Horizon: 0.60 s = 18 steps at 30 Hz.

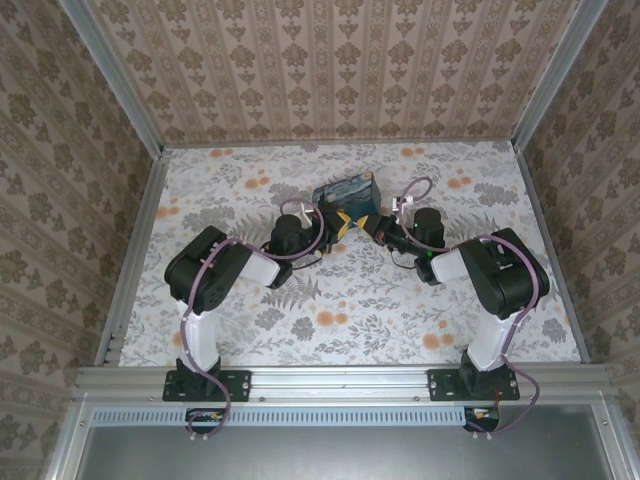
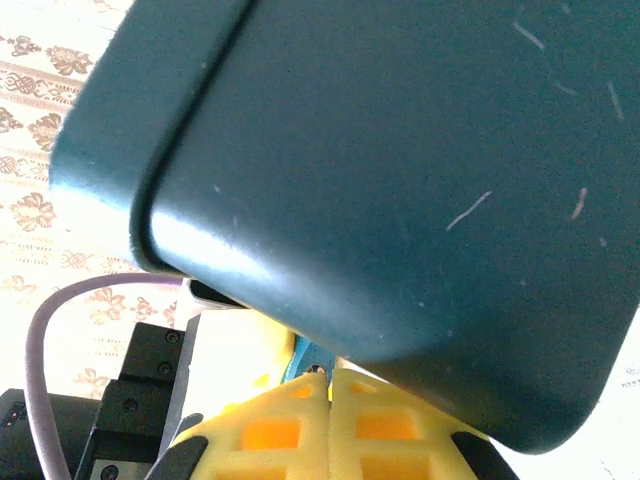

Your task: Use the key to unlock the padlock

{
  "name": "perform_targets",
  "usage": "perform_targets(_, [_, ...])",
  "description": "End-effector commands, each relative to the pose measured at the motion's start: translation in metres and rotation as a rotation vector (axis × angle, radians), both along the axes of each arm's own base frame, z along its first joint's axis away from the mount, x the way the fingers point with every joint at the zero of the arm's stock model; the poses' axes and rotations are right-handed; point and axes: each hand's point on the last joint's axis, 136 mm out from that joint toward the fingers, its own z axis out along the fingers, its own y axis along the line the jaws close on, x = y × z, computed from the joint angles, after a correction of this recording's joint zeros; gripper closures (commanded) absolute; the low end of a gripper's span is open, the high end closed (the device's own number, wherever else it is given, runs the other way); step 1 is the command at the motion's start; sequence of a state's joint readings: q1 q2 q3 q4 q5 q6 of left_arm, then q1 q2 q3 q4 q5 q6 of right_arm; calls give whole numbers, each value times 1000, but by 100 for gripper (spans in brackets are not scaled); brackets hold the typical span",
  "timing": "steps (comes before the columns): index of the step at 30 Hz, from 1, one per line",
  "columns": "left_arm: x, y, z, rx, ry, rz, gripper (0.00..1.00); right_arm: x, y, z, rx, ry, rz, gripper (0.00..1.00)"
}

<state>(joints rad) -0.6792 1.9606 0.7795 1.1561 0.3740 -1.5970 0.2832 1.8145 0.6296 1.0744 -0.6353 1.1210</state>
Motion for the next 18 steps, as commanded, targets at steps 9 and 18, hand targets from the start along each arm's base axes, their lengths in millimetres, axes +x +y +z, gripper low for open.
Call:
perform_targets(9, [-66,-39,38,-85,-94,-329,100,4,9,51,17,-147,130,100])
perform_targets(18, [-64,-41,35,-82,-93,-331,100,2,4,42,-134,-143,127,100])
